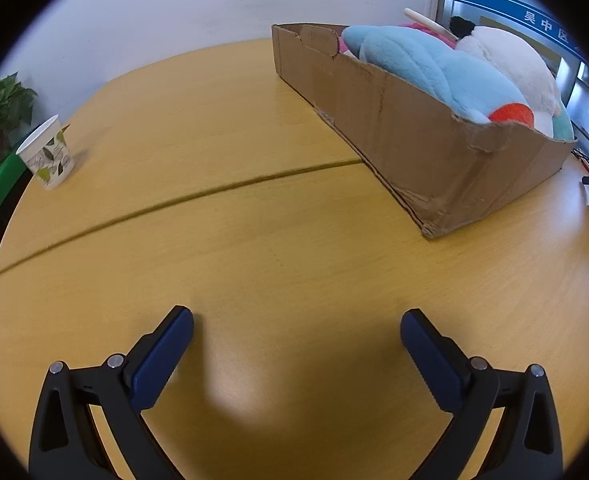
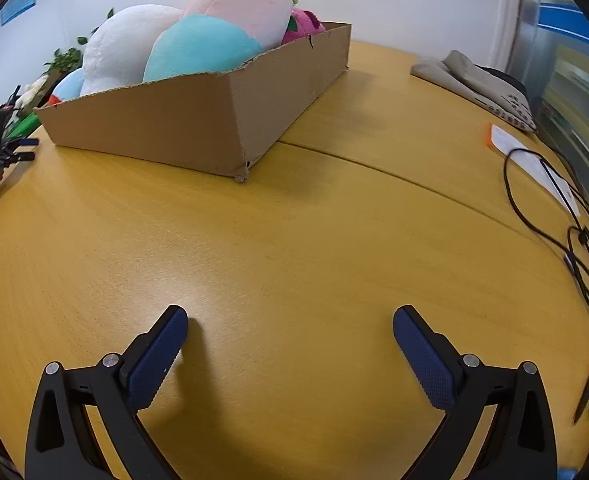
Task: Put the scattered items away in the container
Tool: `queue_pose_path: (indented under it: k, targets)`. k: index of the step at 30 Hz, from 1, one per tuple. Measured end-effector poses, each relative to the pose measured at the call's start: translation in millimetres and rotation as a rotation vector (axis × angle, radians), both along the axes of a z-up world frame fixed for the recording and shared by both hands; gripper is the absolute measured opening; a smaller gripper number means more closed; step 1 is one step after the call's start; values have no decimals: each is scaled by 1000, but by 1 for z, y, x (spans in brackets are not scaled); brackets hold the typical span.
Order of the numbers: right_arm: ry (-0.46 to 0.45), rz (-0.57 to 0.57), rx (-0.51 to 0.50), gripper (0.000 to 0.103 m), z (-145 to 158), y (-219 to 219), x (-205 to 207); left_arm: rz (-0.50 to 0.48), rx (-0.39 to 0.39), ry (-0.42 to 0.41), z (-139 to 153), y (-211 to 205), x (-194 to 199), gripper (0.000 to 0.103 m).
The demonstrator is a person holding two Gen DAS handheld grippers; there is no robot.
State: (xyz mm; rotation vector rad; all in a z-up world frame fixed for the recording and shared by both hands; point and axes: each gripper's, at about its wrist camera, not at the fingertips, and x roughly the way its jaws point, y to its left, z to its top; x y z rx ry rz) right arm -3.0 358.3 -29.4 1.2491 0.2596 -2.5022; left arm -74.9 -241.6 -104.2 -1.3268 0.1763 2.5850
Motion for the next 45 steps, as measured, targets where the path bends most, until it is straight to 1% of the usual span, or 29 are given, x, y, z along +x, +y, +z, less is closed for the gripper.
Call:
queue_pose_path:
  k: [6, 8, 11, 19, 45]
  targets:
    - [-1, 83, 2, 103, 1, 12, -12, -23, 1, 1, 9, -12, -27, 103]
    - [-1, 95, 2, 103, 1, 14, -15, -37, 0, 2, 11, -15, -31, 103]
    - [-3, 98, 7, 103, 1, 16, -22, -46, 2, 1, 16, -15, -33, 103]
    - [-5, 97, 10, 103, 3, 14, -22, -47, 2, 1, 26, -14, -30, 103]
    - [-4, 98, 10, 103, 3, 15, -23, -49, 3, 2, 23, -17, -29, 103]
